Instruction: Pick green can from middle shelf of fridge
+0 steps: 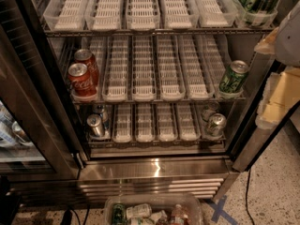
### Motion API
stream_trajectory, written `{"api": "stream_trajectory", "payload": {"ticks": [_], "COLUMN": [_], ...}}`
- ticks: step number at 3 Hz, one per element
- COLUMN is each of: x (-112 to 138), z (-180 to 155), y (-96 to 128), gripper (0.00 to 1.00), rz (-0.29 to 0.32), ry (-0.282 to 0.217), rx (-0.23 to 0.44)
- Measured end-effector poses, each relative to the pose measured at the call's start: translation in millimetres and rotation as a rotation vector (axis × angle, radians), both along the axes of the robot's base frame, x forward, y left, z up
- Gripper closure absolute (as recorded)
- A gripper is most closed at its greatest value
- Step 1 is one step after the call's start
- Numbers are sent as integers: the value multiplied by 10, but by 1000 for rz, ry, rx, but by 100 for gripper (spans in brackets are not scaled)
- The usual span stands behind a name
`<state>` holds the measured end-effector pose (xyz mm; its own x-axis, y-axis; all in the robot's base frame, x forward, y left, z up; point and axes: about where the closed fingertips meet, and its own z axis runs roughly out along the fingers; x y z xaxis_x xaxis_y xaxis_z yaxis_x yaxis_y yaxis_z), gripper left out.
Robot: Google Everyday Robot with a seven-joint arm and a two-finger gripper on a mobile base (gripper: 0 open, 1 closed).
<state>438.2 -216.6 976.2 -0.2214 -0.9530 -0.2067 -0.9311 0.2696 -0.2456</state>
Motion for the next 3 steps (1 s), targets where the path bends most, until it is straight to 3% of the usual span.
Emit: {"api": "stream_trajectory", "payload": {"ticks": [2,3], "x": [43,92], "z": [-71,-299], "y": [-7,-86], "gripper": [0,0], "rz": [-10,-10], "ry": [-26,-73], "rx": [30,99]}}
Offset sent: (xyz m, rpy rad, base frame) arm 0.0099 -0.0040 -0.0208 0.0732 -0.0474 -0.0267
